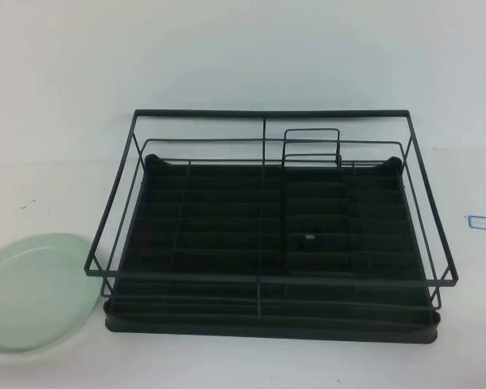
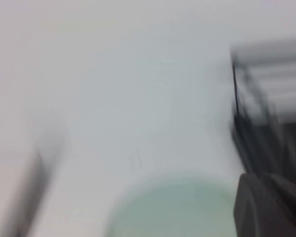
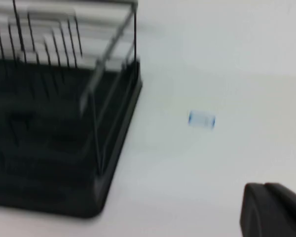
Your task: Place plate on rack
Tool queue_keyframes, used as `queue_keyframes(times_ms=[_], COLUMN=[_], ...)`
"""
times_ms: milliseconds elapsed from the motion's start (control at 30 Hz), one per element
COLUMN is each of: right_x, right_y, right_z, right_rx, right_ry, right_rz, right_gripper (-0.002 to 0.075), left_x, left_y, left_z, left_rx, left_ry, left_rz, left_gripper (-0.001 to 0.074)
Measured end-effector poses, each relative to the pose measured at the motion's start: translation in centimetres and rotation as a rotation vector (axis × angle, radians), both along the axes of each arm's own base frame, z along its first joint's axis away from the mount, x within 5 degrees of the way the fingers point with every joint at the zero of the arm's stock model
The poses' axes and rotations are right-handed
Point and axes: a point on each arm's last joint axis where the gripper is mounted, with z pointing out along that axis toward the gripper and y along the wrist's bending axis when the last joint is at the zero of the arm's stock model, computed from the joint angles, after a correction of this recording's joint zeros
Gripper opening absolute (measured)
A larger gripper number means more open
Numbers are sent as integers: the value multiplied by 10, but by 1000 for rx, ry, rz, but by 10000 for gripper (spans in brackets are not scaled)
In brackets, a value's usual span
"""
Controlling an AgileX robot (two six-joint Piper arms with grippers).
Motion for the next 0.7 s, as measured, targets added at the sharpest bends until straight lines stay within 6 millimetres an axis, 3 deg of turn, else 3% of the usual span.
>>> queue_keyframes(times_ms=[100,267,467,700], right_x=[2,0,-15,-26], right_y=[0,-2,-5,-12], right_z=[8,43,77,89], right_rx=[6,32,61,142], right_ry=[-92,-480,-888,-1066], right_rz=[-4,-23,-44,-98], right_gripper=[18,18,18,18], left_x=[-1,-7,-14,-14], left_y=[1,4,6,11], left_z=[9,26,39,39], left_rx=[-10,-48,-46,-183], left_ry=[-103,-299,-461,-460], left_rz=[12,33,55,72], left_gripper=[1,1,1,1])
